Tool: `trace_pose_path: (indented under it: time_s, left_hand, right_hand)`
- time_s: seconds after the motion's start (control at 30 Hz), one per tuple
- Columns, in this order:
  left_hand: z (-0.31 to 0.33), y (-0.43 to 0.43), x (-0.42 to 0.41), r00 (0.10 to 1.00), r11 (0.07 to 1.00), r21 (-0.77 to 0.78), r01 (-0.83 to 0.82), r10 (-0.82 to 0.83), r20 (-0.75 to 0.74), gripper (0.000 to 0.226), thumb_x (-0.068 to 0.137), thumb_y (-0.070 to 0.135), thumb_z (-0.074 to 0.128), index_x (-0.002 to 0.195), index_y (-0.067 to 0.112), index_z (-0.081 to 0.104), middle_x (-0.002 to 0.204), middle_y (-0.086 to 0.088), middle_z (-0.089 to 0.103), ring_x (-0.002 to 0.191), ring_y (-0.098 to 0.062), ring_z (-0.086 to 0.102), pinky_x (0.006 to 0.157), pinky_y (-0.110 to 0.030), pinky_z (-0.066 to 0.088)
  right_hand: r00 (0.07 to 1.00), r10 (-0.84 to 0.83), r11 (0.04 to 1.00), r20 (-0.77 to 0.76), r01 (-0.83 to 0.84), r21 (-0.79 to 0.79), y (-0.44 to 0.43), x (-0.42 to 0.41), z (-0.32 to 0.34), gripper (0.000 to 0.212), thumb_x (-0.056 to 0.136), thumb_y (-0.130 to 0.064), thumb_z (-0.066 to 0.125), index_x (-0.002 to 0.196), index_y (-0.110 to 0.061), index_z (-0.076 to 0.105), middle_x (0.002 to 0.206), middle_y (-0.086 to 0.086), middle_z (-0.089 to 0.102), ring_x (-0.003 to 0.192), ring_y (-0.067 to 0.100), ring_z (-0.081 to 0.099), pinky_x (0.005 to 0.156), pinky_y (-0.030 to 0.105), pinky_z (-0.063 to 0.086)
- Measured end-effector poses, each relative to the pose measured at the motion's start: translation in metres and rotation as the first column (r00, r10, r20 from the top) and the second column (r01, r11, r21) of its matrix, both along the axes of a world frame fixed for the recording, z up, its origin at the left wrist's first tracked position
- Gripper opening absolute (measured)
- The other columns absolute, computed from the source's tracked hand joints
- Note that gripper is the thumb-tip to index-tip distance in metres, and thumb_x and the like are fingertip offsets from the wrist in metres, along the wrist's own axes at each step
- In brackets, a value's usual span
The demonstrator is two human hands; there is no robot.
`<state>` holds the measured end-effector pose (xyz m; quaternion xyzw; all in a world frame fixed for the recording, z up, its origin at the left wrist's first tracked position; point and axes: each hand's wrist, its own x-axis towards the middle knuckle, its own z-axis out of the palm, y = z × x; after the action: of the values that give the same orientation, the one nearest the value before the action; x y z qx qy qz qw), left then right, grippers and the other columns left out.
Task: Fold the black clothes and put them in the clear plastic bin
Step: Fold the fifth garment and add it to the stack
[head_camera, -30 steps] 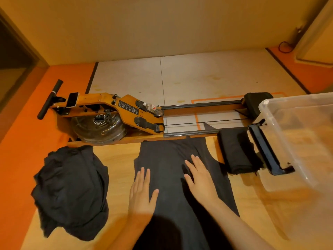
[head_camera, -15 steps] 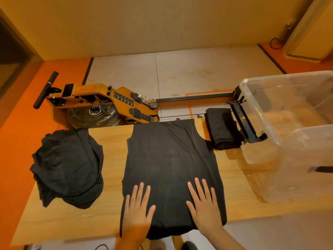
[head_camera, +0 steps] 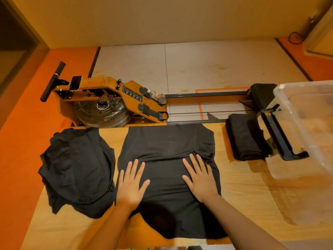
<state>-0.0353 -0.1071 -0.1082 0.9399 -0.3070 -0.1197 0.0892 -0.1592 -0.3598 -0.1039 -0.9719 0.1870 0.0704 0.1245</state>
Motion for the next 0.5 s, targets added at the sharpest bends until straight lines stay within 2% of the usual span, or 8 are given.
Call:
trace_pose_path:
  time_s: [0.07,0.13,0.2,0.27,0.33,0.4,0.47,0.5]
  left_hand:
    - [0.01,-0.004,0.008,0.994,0.99,-0.12,-0.075,0.065,-0.088,0.089,0.084,0.08,-0.004,0.153,0.024,0.0,0.16,0.007,0.0,0.147,-0.01,-0.011,0.121,-0.037,-0.002]
    - [0.023,-0.003,0.002,0.968,0.927,-0.283,-0.247,0.228,-0.1,0.09,0.088,0.074,0.017,0.154,0.013,0.014,0.159,0.0,0.014,0.148,-0.018,0.008,0.119,-0.039,0.011]
    - [0.03,0.008,-0.017,0.931,0.861,-0.366,-0.354,0.362,-0.048,0.081,0.087,0.057,0.042,0.149,0.004,0.031,0.154,-0.012,0.034,0.142,-0.031,0.029,0.113,-0.045,0.026]
    - [0.025,0.022,-0.039,0.913,0.863,-0.308,-0.4,0.404,-0.054,0.081,0.087,0.055,0.051,0.146,0.002,0.034,0.15,-0.02,0.039,0.138,-0.04,0.035,0.108,-0.053,0.032]
    - [0.015,0.032,-0.055,0.91,0.887,-0.204,-0.414,0.407,-0.073,0.093,0.089,0.072,0.028,0.144,-0.001,0.037,0.149,-0.022,0.038,0.137,-0.042,0.035,0.106,-0.057,0.033]
    - [0.008,0.035,-0.06,0.919,0.912,-0.114,-0.394,0.389,-0.065,0.098,0.09,0.075,0.009,0.141,-0.001,0.043,0.148,-0.021,0.041,0.136,-0.041,0.036,0.104,-0.06,0.034]
    - [0.004,0.035,-0.062,0.926,0.921,-0.099,-0.377,0.379,-0.004,0.091,0.094,0.068,0.01,0.136,-0.003,0.051,0.142,-0.023,0.047,0.13,-0.044,0.044,0.098,-0.06,0.038]
    - [0.006,0.035,-0.063,0.923,0.918,-0.113,-0.38,0.384,0.017,0.084,0.096,0.064,0.018,0.133,-0.004,0.053,0.139,-0.024,0.051,0.125,-0.045,0.049,0.096,-0.059,0.042]
  right_hand:
    - [0.997,0.066,0.998,0.041,-0.065,-0.01,-0.004,0.01,0.008,0.063,0.1,-0.055,0.002,0.15,-0.027,0.028,0.157,0.002,0.019,0.145,0.02,0.009,0.112,0.047,0.034]
    - [0.995,0.05,0.999,0.09,-0.05,-0.008,-0.005,0.006,0.02,0.057,0.1,-0.052,0.016,0.151,-0.028,0.023,0.158,0.003,0.022,0.145,0.018,0.005,0.118,0.041,0.015]
    - [0.99,-0.041,0.999,0.136,0.041,0.005,0.001,-0.011,0.028,0.056,0.096,-0.045,0.031,0.149,-0.027,0.029,0.153,0.003,0.036,0.144,0.021,0.018,0.115,0.038,0.011]
    - [0.989,-0.085,0.996,0.121,0.083,0.027,0.011,-0.039,0.025,0.059,0.095,-0.046,0.033,0.151,-0.029,0.024,0.153,0.002,0.035,0.144,0.021,0.018,0.116,0.036,0.008]
    - [0.994,-0.036,0.999,0.102,0.035,0.017,0.023,-0.067,0.014,0.059,0.099,-0.048,0.023,0.154,-0.029,0.014,0.158,0.001,0.026,0.148,0.022,0.01,0.116,0.037,0.007]
    - [0.998,-0.029,0.999,0.056,0.028,0.018,0.032,-0.085,0.006,0.057,0.102,-0.048,0.009,0.155,-0.028,0.008,0.162,-0.001,0.014,0.15,0.021,0.002,0.116,0.038,0.008]
    - [0.998,-0.05,0.999,0.039,0.049,0.011,0.036,-0.093,0.003,0.057,0.102,-0.049,0.005,0.155,-0.028,0.007,0.16,-0.001,0.02,0.15,0.019,0.001,0.116,0.038,0.007]
    - [0.998,-0.054,0.999,0.035,0.054,0.0,0.037,-0.094,0.004,0.057,0.102,-0.049,0.006,0.155,-0.028,0.007,0.157,-0.001,0.026,0.149,0.019,0.002,0.117,0.038,0.007]
